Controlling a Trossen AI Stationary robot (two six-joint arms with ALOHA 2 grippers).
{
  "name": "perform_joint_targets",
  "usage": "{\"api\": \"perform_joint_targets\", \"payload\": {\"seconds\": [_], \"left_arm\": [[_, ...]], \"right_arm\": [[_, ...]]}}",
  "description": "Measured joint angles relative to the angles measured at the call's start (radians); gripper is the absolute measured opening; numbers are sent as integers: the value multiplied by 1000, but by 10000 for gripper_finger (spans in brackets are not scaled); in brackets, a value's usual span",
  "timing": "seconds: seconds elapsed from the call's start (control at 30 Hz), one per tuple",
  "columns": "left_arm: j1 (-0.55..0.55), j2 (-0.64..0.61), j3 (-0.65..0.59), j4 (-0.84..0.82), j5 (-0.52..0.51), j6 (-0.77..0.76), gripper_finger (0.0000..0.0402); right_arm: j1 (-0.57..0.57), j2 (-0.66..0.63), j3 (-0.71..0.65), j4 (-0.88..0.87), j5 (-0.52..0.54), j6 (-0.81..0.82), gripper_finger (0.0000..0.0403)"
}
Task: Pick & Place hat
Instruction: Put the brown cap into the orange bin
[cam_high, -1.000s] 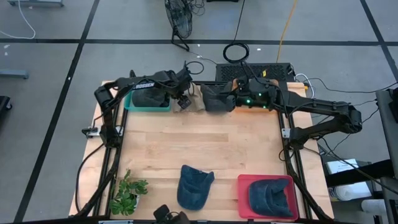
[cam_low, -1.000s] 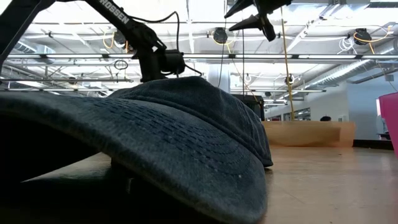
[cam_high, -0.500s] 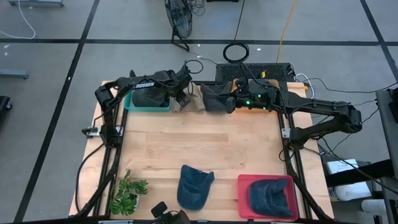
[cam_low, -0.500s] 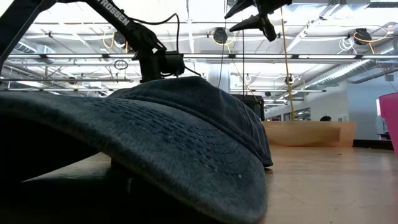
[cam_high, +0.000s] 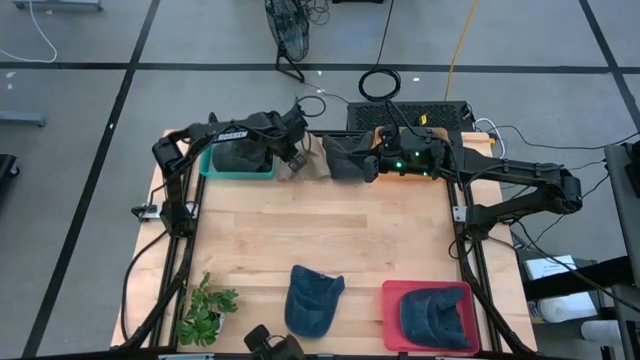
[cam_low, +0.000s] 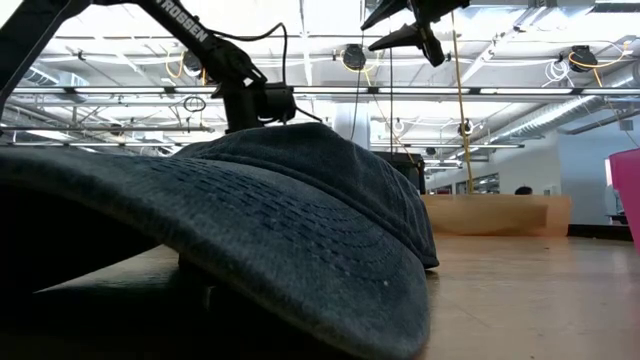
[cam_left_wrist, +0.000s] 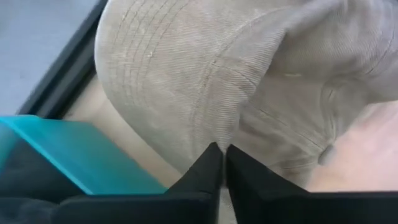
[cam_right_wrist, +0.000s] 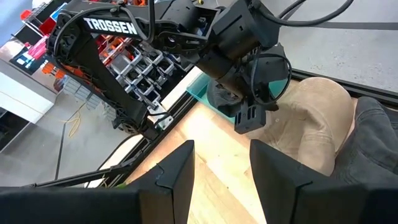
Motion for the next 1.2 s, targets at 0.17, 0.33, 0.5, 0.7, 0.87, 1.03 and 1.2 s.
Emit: {"api": "perform_joint_targets", "payload": {"seconds": [0.17,0.33,0.5,0.7,0.87,1.03,1.2], "left_arm": [[22,-1,0,-12,70,-27,15],[35,-34,-1,-59,123,-38,6],[34,-106,-1,-61,147,-38,12],[20,-200,-1,-59,209,-84,10],[-4,-266,-1,-56,262,-189,9],[-57,-308,-1,-18,285,-368,14],[-138,-311,0,22,278,-491,22]], "right_arm": [[0,-6,0,0,0,22,137],[0,-33,0,42,1,45,137],[-1,-68,0,45,9,-1,137],[-1,-101,0,31,65,-37,137],[-3,-106,0,26,88,-48,137],[-3,-106,0,14,87,14,137],[8,-136,-1,-107,8,138,137]]}}
